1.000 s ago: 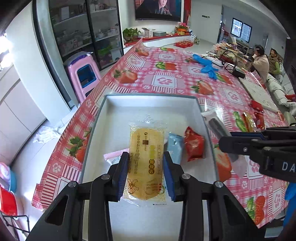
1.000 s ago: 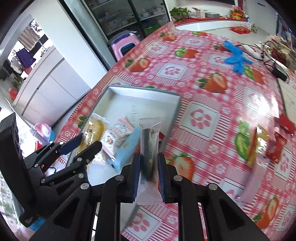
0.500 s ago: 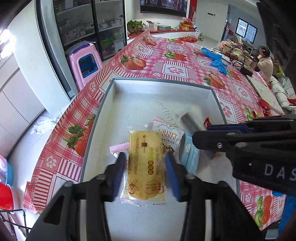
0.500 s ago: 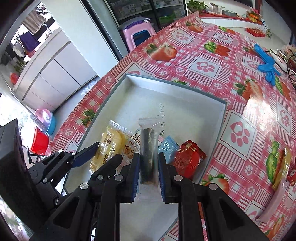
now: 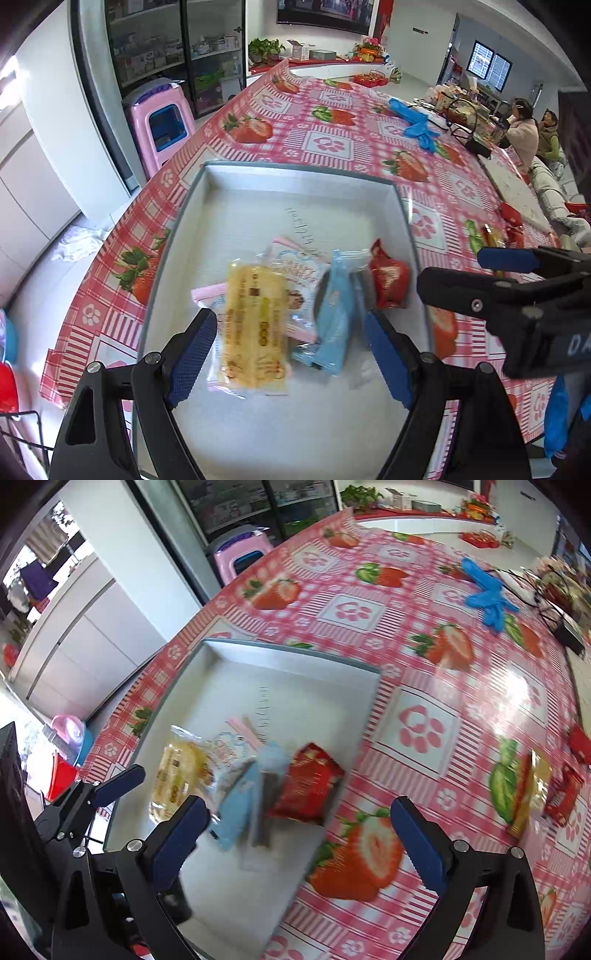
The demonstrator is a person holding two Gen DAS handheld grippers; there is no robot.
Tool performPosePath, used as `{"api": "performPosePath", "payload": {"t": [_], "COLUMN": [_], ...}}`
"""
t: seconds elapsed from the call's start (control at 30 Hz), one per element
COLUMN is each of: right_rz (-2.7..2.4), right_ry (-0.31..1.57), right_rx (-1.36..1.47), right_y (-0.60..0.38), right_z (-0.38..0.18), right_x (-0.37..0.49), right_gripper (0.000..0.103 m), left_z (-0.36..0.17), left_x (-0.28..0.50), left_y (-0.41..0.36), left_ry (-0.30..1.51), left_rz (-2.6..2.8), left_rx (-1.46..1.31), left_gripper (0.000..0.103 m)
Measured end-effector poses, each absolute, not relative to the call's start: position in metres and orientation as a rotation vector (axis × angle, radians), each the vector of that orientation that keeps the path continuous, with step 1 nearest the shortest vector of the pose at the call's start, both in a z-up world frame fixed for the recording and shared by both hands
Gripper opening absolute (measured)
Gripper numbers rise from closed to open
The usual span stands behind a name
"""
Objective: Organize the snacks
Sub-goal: 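Move the left tool to the pink packet while the right grasps the red crinkled packet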
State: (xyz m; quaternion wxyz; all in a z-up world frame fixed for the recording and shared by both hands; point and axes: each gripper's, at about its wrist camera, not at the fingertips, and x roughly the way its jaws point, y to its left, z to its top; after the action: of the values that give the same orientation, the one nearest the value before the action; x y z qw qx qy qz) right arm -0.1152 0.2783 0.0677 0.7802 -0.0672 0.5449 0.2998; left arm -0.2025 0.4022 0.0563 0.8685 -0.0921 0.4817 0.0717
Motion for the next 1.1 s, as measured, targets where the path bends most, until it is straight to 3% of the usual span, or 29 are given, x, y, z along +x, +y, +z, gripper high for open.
{"api": "performPosePath", "payload": {"t": [0.47, 0.83, 1.1], "right_rz": [0.414, 0.156, 0.109], "right_ry": [1.199, 1.247, 1.211], "right_rx": [0.151, 0.342, 0.392], "right_y": [0.106, -0.014, -0.030], "right_z": [0.069, 0.038, 0.027], "right_x": [-0.083, -0.061, -0.045], "right_gripper": [0.102, 0.102, 0.102], "left_z": [0.094, 0.050, 0.026], "left_x": [-0.170, -0.117, -0.095], "left_y": [0.284, 0.199, 0.155], "left_ry": [1.001, 1.137, 1.147], "left_rz": [-0.054, -0.162, -0.134], "left_rx": [-0.048, -0.053, -0.013], "left_gripper": [0.085, 0.085, 0.085]}}
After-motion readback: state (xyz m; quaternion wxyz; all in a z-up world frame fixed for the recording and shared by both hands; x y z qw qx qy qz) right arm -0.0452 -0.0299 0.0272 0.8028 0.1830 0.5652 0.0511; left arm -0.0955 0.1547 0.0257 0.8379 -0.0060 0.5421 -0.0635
